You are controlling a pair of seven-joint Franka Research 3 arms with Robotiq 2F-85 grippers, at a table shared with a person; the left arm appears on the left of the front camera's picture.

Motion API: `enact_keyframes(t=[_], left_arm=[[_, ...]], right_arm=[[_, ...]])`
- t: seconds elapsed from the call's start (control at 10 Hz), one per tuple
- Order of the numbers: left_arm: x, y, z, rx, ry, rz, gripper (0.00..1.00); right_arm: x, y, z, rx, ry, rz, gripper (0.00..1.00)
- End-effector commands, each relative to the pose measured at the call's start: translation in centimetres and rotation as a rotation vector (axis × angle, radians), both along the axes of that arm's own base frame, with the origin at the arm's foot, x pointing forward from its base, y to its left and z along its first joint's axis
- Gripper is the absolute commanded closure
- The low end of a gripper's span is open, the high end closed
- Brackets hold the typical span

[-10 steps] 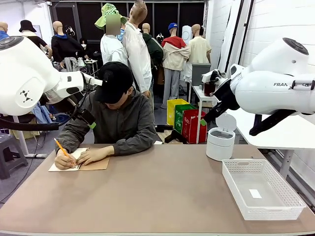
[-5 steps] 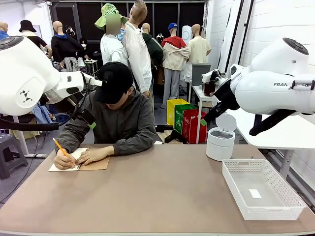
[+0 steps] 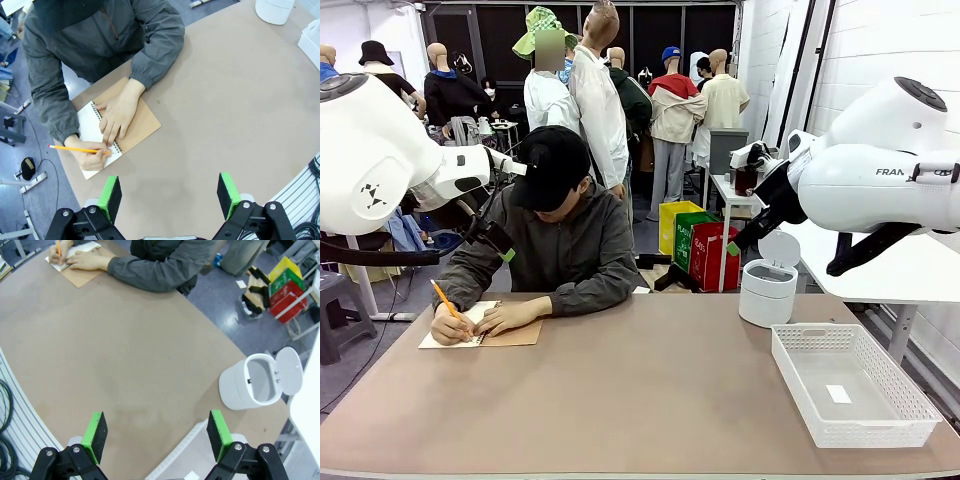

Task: Sort the paper based on its condition.
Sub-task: If a person hands you a paper, place it in the Organizing basket , and if it's crumpled, put it in the Trash can.

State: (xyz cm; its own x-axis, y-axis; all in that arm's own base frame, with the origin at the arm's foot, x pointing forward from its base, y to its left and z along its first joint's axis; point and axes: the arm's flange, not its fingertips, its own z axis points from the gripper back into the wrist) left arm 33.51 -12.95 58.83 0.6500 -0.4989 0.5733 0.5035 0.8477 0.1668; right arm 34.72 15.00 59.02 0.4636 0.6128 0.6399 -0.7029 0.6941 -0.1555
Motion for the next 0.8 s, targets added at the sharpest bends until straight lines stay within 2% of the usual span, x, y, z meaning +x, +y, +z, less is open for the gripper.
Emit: enact_keyframes(t=[0.0, 0.7], left_arm=[[0.09, -0.03, 0.17, 0.001, 0.002, 0.0, 0.0], [0.09, -0.03, 0.17, 0.001, 0.002, 0.0, 0.0]], right_arm=[[0.01, -0.02, 0.0, 0.001, 0.001, 0.001, 0.0], [0.01, -0.02, 0.0, 0.001, 0.001, 0.001, 0.0]])
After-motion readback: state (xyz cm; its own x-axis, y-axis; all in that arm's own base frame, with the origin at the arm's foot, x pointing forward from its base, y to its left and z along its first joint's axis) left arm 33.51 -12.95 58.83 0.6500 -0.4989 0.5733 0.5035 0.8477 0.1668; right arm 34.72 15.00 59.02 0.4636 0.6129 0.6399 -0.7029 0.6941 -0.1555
